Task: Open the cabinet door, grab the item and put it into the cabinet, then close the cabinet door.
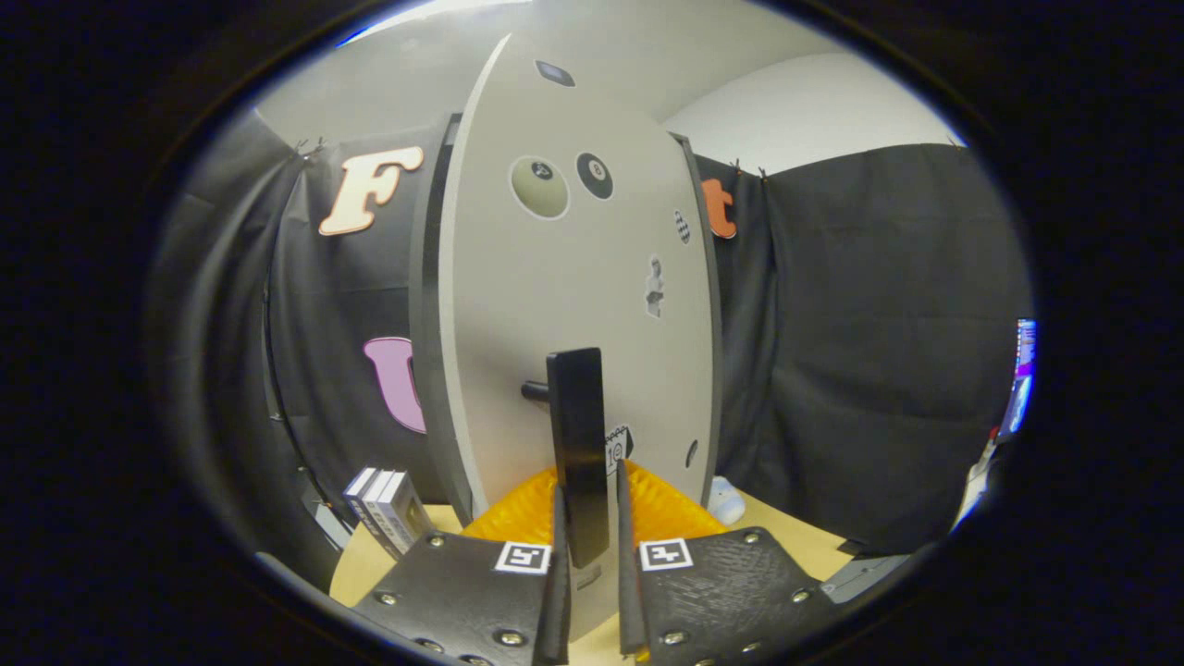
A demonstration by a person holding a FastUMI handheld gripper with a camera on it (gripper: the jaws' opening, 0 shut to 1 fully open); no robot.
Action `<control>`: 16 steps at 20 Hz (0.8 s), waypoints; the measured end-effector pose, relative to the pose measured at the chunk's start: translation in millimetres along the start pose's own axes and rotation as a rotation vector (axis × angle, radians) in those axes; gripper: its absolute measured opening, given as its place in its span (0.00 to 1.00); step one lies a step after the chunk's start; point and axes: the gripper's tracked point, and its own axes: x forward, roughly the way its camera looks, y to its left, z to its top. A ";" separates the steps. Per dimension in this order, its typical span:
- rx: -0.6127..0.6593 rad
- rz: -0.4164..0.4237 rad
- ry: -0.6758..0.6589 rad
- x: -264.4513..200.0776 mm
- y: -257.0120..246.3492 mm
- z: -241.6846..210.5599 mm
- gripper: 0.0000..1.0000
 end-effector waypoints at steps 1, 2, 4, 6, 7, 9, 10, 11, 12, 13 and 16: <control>0.001 -0.007 0.006 0.2 -0.7 0.0 0.21; 0.005 -0.014 0.013 -0.3 -4.6 -1.0 0.21; 0.016 -0.037 0.027 -4.5 -12.7 -1.2 0.21; 0.013 -0.069 0.037 -10.0 -26.0 -1.5 0.21; 0.014 -0.084 0.040 -12.3 -32.4 -0.8 0.21; 0.024 -0.109 0.052 -15.5 -41.8 -0.2 0.20; 0.031 -0.115 0.060 -15.5 -43.7 -0.2 0.21; 0.038 -0.117 0.062 -17.2 -45.4 -0.5 0.21; 0.042 -0.096 0.064 -15.9 -44.6 -1.0 0.21; 0.044 -0.098 0.068 -16.7 -47.5 -1.7 0.20; 0.021 -0.089 0.075 -19.2 -53.0 -0.8 0.07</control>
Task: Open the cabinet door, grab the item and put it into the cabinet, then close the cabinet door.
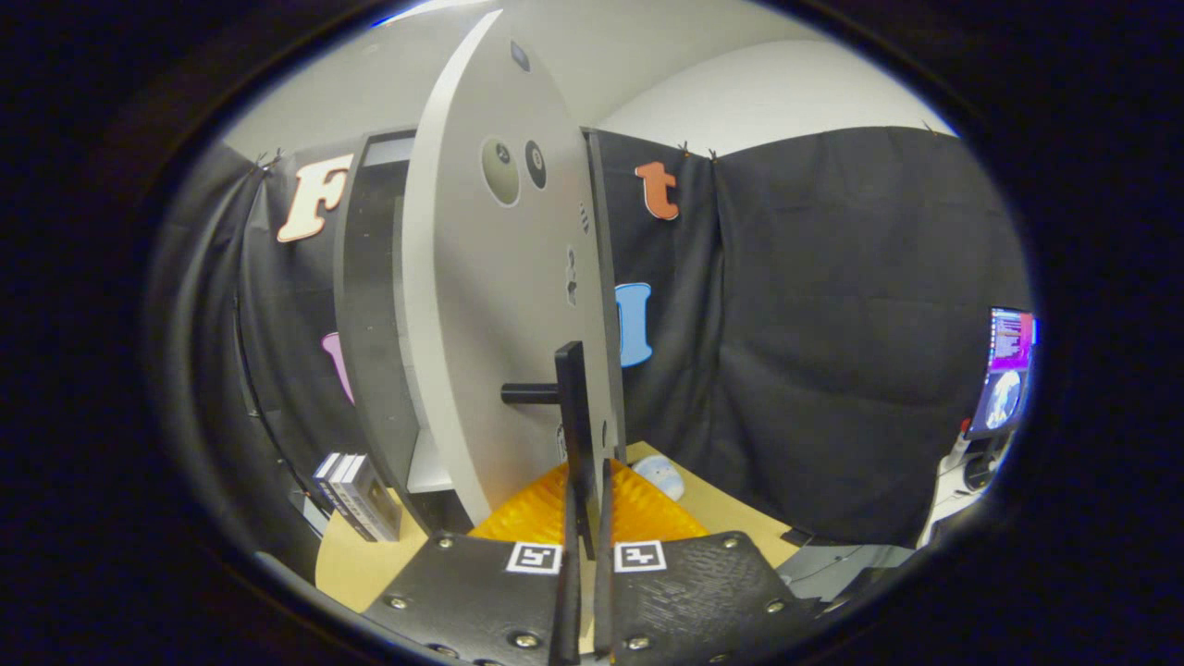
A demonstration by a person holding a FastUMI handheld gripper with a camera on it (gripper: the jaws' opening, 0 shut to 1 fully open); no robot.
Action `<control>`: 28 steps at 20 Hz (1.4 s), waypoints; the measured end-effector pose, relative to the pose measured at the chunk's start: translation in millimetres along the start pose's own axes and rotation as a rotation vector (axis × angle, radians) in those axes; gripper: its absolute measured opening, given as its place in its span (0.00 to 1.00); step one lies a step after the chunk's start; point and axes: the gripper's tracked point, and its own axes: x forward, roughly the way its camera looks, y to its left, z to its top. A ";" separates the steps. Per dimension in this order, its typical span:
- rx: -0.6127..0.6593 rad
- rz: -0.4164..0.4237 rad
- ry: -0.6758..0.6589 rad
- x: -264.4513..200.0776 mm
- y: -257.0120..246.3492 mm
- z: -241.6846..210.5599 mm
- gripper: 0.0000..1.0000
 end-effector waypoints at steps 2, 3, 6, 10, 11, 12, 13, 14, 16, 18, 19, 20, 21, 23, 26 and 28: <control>0.008 0.001 0.010 -1.7 -3.2 -0.1 0.07; 0.017 0.000 0.014 -2.8 -4.5 -0.2 0.07; 0.008 -0.013 0.020 -2.9 -14.1 -0.3 0.07; -0.020 -0.033 0.045 -6.7 -31.9 -2.0 0.15; -0.012 -0.037 0.048 -3.9 -35.4 -2.1 0.24; 0.006 -0.031 0.047 -6.4 -36.8 -1.8 0.24; 0.021 -0.018 0.052 -7.0 -36.6 -2.0 0.24; 0.030 -0.005 0.054 -7.0 -36.4 -2.5 0.25; 0.016 0.020 0.059 -6.2 -37.9 -4.1 0.24; -0.007 0.015 0.066 -4.1 -47.0 -2.9 0.24; -0.003 0.016 0.070 -3.9 -49.7 -2.1 0.24; 0.009 0.020 0.077 -0.5 -48.3 -2.8 0.24; 0.018 0.025 0.081 -3.5 -48.7 -2.3 0.25; 0.009 0.022 0.086 -1.3 -53.8 -2.9 0.24; -0.016 -0.023 0.101 -9.0 -75.8 -8.8 0.24; -0.023 -0.064 0.104 -8.9 -88.7 -14.9 0.24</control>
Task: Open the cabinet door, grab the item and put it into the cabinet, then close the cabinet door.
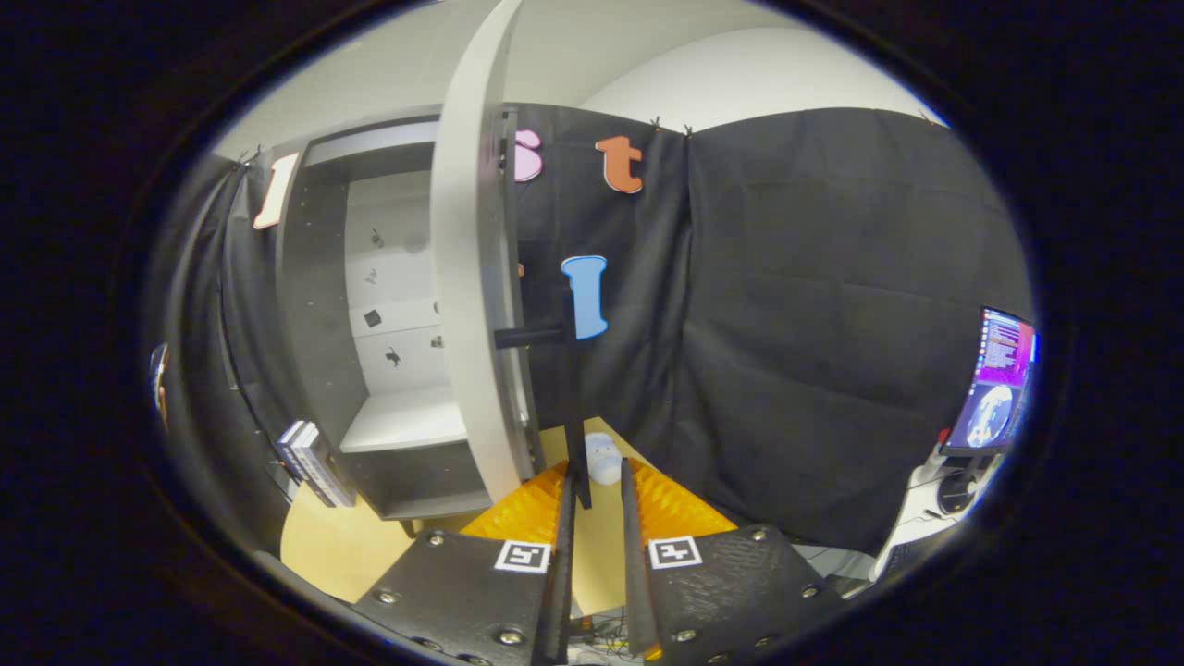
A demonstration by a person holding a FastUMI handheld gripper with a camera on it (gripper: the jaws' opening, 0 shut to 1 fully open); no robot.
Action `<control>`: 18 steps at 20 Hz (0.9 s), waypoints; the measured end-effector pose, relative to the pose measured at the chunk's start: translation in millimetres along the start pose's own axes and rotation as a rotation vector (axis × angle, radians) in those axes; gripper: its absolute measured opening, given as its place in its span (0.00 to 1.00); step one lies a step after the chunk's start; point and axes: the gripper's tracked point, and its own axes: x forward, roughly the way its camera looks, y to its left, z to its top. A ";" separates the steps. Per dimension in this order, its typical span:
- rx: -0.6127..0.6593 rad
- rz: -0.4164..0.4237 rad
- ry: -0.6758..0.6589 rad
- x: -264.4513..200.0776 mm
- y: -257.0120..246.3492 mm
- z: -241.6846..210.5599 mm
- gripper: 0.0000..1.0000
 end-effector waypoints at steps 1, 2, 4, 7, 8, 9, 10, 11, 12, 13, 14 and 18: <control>0.009 -0.011 0.004 -1.7 -2.8 -2.1 0.24; 0.016 -0.034 0.002 -3.1 -5.7 -5.1 0.22; 0.020 -0.085 -0.001 -6.0 -20.3 -8.1 0.18; 0.054 -0.050 -0.022 -3.6 -9.6 -3.8 0.18; 0.041 -0.045 -0.028 -5.2 -5.4 -3.7 0.18; 0.031 -0.038 -0.029 -4.8 0.8 -4.4 0.18; 0.032 -0.017 -0.027 -3.4 11.6 -6.2 0.19; 0.037 0.008 -0.019 -1.7 23.0 -11.6 0.18; 0.035 0.028 -0.005 2.0 36.2 -20.7 0.18; 0.026 0.039 0.014 7.1 45.0 -30.5 0.19; 0.013 0.060 0.033 10.6 55.5 -41.8 0.18; -0.035 0.142 0.132 33.7 91.1 -97.1 0.19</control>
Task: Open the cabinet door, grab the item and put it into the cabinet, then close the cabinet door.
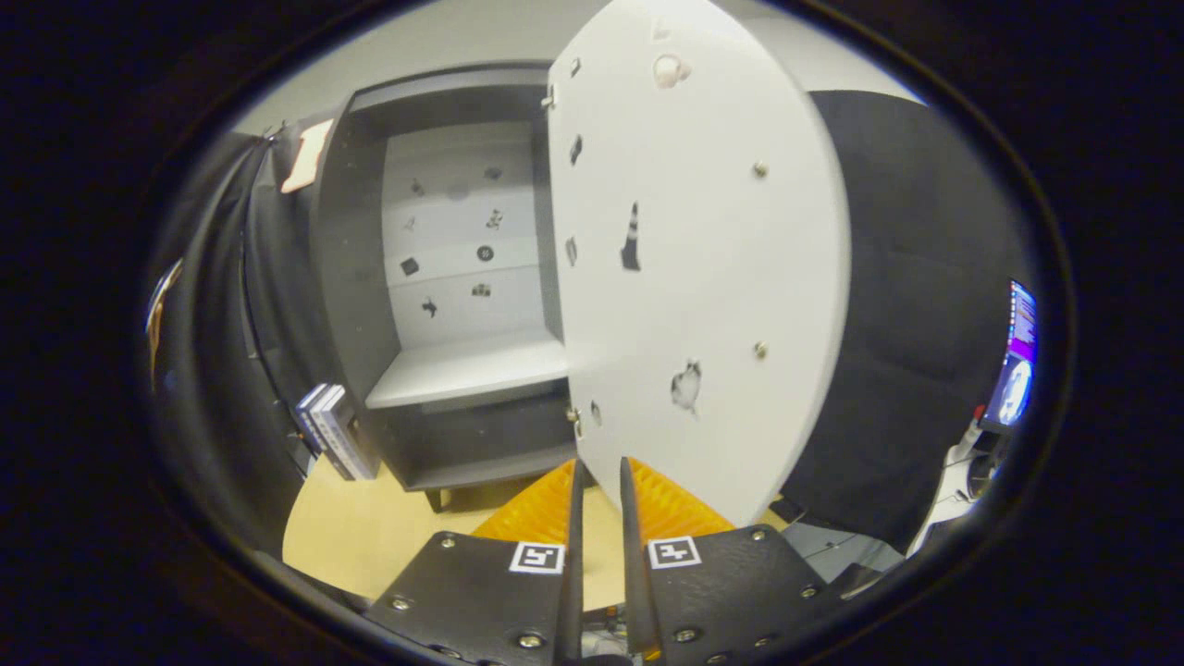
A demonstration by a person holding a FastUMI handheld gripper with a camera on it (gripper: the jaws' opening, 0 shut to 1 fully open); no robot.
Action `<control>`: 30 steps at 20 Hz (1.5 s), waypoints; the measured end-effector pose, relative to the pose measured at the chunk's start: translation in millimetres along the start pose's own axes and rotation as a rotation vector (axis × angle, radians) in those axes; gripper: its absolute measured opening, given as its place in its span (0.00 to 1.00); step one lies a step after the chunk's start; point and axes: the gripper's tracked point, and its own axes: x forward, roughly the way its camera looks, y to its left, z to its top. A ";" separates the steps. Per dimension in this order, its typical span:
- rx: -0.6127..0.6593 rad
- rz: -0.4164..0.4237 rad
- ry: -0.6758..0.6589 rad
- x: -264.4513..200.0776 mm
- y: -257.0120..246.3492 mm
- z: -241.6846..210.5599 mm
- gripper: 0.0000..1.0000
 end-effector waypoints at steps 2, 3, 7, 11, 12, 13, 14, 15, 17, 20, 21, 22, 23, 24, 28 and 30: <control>-0.020 0.035 0.055 18.2 9.5 -24.8 0.19; -0.032 0.052 0.079 28.3 15.2 -36.5 0.19; -0.080 0.083 0.192 61.8 17.6 -81.3 0.19; -0.132 0.153 0.312 91.1 26.7 -131.1 0.19; -0.156 0.170 0.338 96.6 27.3 -142.4 0.19; -0.178 0.191 0.363 101.6 30.1 -151.0 0.19; -0.196 0.210 0.385 105.6 32.4 -161.1 0.19; -0.213 0.228 0.401 111.0 36.0 -167.9 0.19; -0.245 0.259 0.434 118.2 38.7 -181.1 0.19; -0.283 0.295 0.472 132.8 42.2 -196.9 0.19; -0.292 0.310 0.487 137.2 43.9 -202.4 0.19; -0.299 0.326 0.504 138.7 45.6 -208.0 0.19; -0.305 0.349 0.520 140.1 48.8 -212.7 0.19; -0.322 0.362 0.534 141.8 49.1 -219.0 0.23; -0.384 0.383 0.590 151.4 46.9 -245.9 0.25; -0.395 0.386 0.622 157.6 47.1 -260.5 0.25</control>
